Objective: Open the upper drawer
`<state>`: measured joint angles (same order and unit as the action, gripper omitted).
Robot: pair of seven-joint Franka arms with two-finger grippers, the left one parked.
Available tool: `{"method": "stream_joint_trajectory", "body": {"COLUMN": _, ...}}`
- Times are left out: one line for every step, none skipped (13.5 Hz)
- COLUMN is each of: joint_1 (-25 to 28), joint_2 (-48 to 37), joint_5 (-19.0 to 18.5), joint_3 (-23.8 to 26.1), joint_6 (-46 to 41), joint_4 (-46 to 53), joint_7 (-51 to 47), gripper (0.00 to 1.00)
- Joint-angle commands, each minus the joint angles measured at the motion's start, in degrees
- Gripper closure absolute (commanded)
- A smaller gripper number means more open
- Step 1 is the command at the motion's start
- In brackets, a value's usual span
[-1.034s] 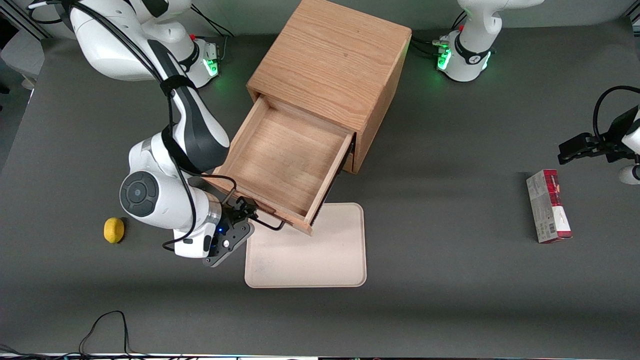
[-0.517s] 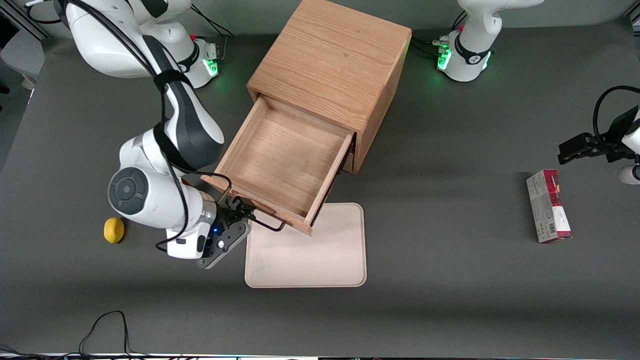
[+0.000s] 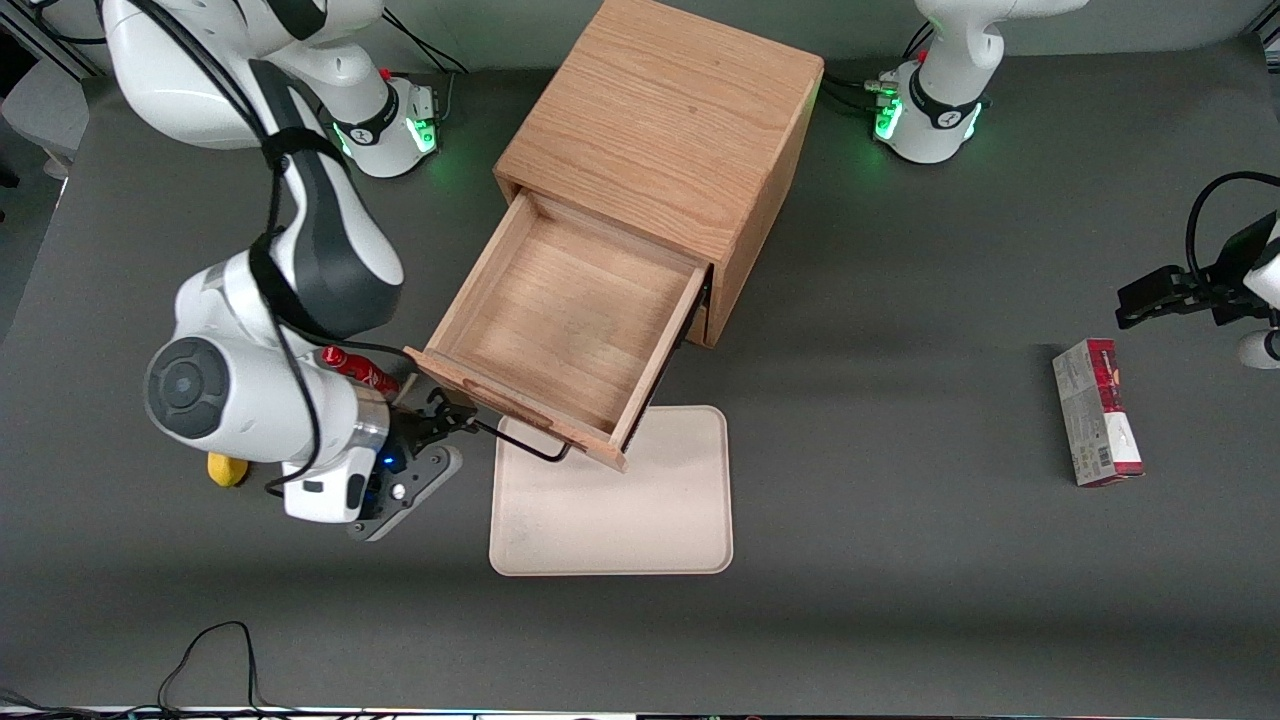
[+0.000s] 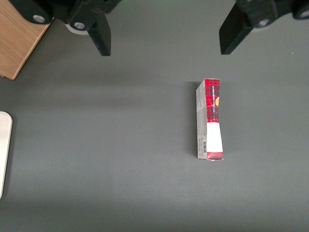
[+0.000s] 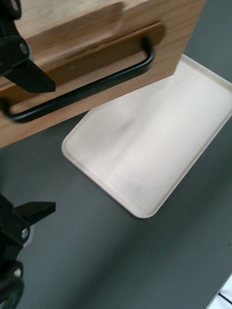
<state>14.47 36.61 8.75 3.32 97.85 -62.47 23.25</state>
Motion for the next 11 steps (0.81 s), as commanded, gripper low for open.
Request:
{"method": "stream_joint_trajectory", "body": {"joint_1": -1.5, "joint_2": -5.0, "joint_5": -0.2, "joint_3": 0.1, "joint_6": -4.2, "joint_4": -2.4, "joint_7": 3.6, "gripper": 0.0}}
{"method": "stream_joint_trajectory", "body": {"joint_1": -1.5, "joint_2": -7.8, "joint_5": -0.4, "joint_3": -0.9, "joint_6": -6.2, "joint_4": -5.4, "joint_7": 3.7, "gripper": 0.0}}
{"method": "stream_joint_trajectory", "body": {"joint_1": -1.4, "joint_2": -10.0, "joint_5": -0.3, "joint_3": -2.5, "joint_6": -6.8, "joint_4": -8.0, "joint_7": 3.7, "gripper": 0.0}}
{"method": "stream_joint_trajectory", "body": {"joint_1": -1.4, "joint_2": -12.7, "joint_5": -0.4, "joint_3": -3.7, "joint_6": -7.1, "joint_4": -11.1, "joint_7": 3.7, "gripper": 0.0}}
{"method": "stream_joint_trajectory", "body": {"joint_1": -1.3, "joint_2": -15.3, "joint_5": -0.4, "joint_3": -5.2, "joint_6": -7.1, "joint_4": -14.8, "joint_7": 3.6, "gripper": 0.0}}
{"method": "stream_joint_trajectory", "body": {"joint_1": -0.9, "joint_2": -18.0, "joint_5": -0.5, "joint_3": -6.7, "joint_6": -7.1, "joint_4": -18.1, "joint_7": 1.8, "gripper": 0.0}}
{"method": "stream_joint_trajectory", "body": {"joint_1": -0.8, "joint_2": -20.1, "joint_5": -0.5, "joint_3": -7.4, "joint_6": -7.1, "joint_4": -21.1, "joint_7": -3.9, "gripper": 0.0}}
{"method": "stream_joint_trajectory", "body": {"joint_1": -1.1, "joint_2": -22.5, "joint_5": -0.5, "joint_3": -7.7, "joint_6": -7.1, "joint_4": -24.7, "joint_7": -10.5, "gripper": 0.0}}
{"method": "stream_joint_trajectory", "body": {"joint_1": -1.0, "joint_2": -24.3, "joint_5": -0.6, "joint_3": -9.2, "joint_6": -6.6, "joint_4": -27.3, "joint_7": -13.2, "gripper": 0.0}}
{"method": "stream_joint_trajectory", "body": {"joint_1": -0.8, "joint_2": -25.4, "joint_5": -0.7, "joint_3": -10.1, "joint_6": -6.6, "joint_4": -28.9, "joint_7": -13.7, "gripper": 0.0}}
{"method": "stream_joint_trajectory", "body": {"joint_1": -0.8, "joint_2": -26.8, "joint_5": -1.3, "joint_3": -10.2, "joint_6": -6.9, "joint_4": -30.0, "joint_7": -13.8, "gripper": 0.0}}
